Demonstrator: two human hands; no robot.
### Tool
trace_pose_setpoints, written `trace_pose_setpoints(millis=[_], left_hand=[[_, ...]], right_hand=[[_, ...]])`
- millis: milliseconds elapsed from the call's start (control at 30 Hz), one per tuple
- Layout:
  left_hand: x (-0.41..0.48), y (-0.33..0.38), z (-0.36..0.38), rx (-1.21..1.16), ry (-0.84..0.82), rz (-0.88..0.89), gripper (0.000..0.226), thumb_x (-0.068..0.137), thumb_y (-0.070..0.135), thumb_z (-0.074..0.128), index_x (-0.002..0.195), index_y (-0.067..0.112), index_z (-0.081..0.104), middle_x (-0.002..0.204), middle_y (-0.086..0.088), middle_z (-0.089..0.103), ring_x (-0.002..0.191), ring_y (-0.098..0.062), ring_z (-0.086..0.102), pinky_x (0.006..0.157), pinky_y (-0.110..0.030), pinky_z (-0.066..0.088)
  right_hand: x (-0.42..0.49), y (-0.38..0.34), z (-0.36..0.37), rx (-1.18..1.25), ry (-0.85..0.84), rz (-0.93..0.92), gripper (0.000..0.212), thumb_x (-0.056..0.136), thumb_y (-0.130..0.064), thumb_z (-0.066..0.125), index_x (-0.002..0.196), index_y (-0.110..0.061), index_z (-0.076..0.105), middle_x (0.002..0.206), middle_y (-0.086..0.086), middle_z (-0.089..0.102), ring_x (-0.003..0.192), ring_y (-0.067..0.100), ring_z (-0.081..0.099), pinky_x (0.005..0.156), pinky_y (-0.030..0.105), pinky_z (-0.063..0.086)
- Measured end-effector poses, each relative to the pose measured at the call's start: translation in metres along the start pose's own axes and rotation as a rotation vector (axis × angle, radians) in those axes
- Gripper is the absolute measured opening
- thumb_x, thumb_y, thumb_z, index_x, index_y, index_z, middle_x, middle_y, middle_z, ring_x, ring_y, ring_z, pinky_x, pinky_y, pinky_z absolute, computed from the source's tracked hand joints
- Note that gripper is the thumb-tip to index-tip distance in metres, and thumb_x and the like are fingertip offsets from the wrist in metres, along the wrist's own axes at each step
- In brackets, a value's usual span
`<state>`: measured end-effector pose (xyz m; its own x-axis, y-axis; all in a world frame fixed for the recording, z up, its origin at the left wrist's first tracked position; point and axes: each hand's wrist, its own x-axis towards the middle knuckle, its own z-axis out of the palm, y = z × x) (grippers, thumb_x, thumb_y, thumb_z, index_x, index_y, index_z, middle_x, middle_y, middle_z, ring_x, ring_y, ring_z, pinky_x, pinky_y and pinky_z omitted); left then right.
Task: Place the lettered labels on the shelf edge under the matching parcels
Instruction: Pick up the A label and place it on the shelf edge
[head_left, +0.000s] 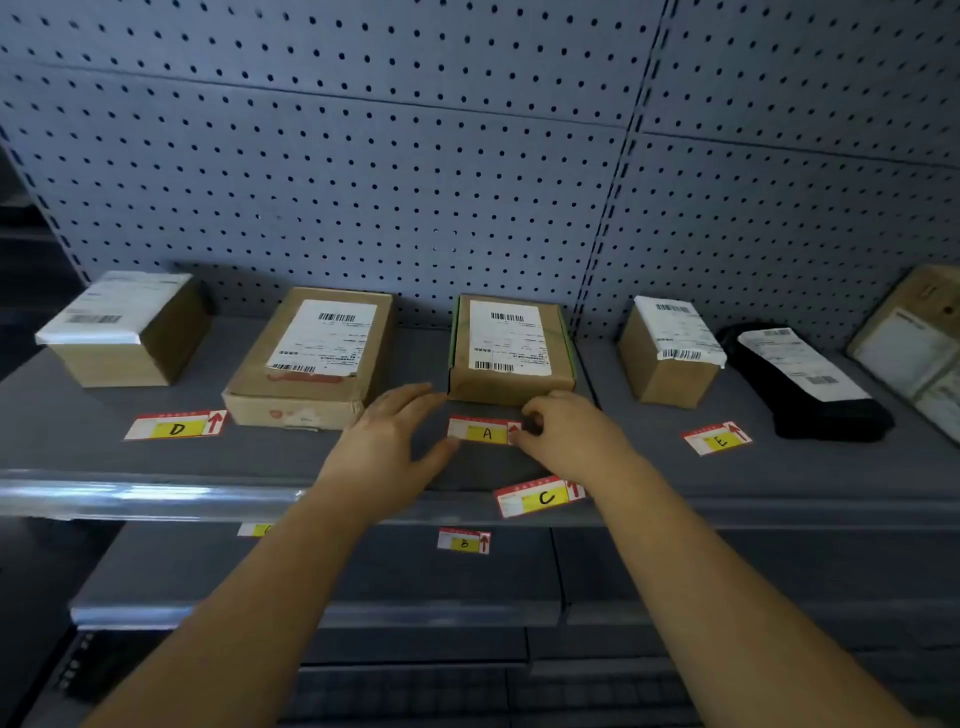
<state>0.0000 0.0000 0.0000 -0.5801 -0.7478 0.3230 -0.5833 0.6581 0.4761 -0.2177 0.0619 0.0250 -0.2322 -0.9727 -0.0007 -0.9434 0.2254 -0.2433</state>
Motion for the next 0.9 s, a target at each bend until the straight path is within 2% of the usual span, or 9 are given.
trace_pose_setpoints(millis=[133,400,567,667,767,900], left_hand=[[0.0,-0.002,-0.002,0.01,0.009,-0.006,0.054,0.086,0.046,0.056,0.135,0.027,0.044,0.143,0.004,0.041,0.129,-0.017,0.039,0.106,-0.044,0.035],[-0.003,0.001,-0.004,0.03,0.01,-0.013,0.053,0.087,0.046,0.054,0.136,0.03,0.041,0.146,0.007,0.037,0.132,-0.014,0.034,0.108,-0.039,0.032],[-0.006,0.005,-0.007,0.047,-0.004,-0.042,0.054,0.088,0.047,0.053,0.137,0.032,0.039,0.147,0.009,0.034,0.132,-0.014,0.033,0.109,-0.041,0.031],[-0.009,0.007,-0.009,0.046,0.018,-0.036,0.053,0.087,0.046,0.055,0.136,0.03,0.042,0.145,0.007,0.038,0.131,-0.015,0.035,0.107,-0.04,0.033],[-0.015,0.011,-0.011,0.055,0.037,-0.043,0.053,0.087,0.046,0.056,0.135,0.03,0.043,0.144,0.007,0.039,0.131,-0.015,0.036,0.107,-0.041,0.034],[-0.026,0.018,-0.017,0.078,0.065,-0.07,0.052,0.087,0.047,0.055,0.135,0.03,0.043,0.145,0.008,0.038,0.131,-0.014,0.035,0.107,-0.039,0.032]], right_hand=[[0.005,-0.006,0.002,-0.076,-0.002,0.041,0.038,0.089,-0.046,0.055,0.114,-0.018,0.065,0.11,0.004,0.055,0.101,0.022,0.055,0.08,0.041,0.053],[0.009,-0.009,0.006,-0.03,-0.016,0.074,0.032,0.087,-0.04,0.062,0.112,-0.019,0.065,0.11,0.004,0.053,0.1,0.022,0.053,0.083,0.041,0.052],[0.006,-0.008,0.005,0.113,0.055,0.074,0.015,0.085,-0.034,0.068,0.097,-0.026,0.064,0.103,-0.004,0.056,0.092,0.014,0.054,0.081,0.038,0.052],[0.001,-0.005,0.002,0.296,0.065,0.078,0.005,0.086,-0.029,0.068,0.089,-0.027,0.064,0.095,-0.009,0.063,0.088,0.009,0.057,0.076,0.031,0.052],[-0.006,-0.003,-0.002,0.432,0.045,0.056,0.004,0.087,-0.024,0.068,0.086,-0.027,0.065,0.096,-0.009,0.064,0.089,0.006,0.057,0.068,0.02,0.043],[-0.014,-0.002,-0.008,0.516,0.051,-0.004,0.004,0.088,-0.024,0.067,0.087,-0.026,0.064,0.096,-0.01,0.063,0.089,0.003,0.056,0.069,0.019,0.04]])
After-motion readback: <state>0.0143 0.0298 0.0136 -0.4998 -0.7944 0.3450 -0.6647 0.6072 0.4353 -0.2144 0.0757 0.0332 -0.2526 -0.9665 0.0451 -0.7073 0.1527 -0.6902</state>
